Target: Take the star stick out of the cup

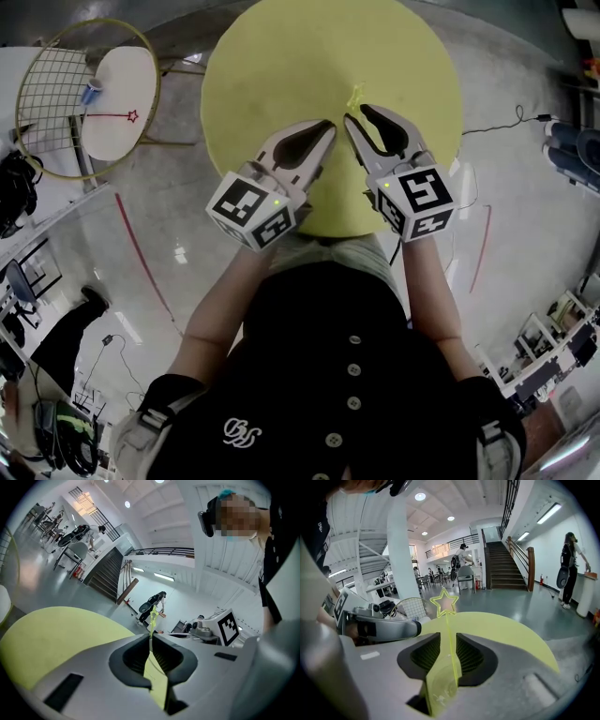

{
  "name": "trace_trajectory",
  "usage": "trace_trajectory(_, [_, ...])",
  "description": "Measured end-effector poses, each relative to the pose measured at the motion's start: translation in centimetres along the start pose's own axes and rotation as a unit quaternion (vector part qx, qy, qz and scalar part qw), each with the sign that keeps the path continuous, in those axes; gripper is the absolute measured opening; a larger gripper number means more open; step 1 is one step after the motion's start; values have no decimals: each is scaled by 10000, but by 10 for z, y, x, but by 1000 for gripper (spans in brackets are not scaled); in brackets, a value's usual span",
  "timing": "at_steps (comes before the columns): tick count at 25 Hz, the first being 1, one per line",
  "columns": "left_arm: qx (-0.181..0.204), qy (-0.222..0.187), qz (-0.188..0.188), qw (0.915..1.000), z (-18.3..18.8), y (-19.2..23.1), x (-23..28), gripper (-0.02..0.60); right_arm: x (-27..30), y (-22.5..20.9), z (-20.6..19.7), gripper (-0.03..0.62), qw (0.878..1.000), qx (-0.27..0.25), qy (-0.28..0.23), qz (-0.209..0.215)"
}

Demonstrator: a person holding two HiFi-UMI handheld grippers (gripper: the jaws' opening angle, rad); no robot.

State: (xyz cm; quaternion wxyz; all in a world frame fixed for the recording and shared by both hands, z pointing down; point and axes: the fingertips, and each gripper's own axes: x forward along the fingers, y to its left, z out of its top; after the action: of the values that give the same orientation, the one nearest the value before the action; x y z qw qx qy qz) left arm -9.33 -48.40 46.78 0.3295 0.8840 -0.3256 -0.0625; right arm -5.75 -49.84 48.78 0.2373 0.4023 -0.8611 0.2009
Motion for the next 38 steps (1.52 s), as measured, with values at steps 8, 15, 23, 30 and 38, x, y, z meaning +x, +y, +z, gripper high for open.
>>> trace_trajectory(8, [-45,24,-1,10000,-2,0,3,28,-2,-2,0,55,10000,-33,34,-18])
trace_trajectory(15, [-25,18,24,10000,-3,0,-2,28,-5,-1,-2,25,9998,-151,46,-108])
trace_trajectory(23, [99,19,29,9999,-2,-11,-3,28,-17,-4,3,20,9997,-165,-116,-146])
trace_trajectory(30, [210,-98,157,9996,-3,-31,-2,28,-39,-5,9,20,9989,-237,-402,-42])
trace_trajectory(38, [373,-464,362,9976,4,-59,-5,28,-67,-7,13,20,9963,-375,-756,135])
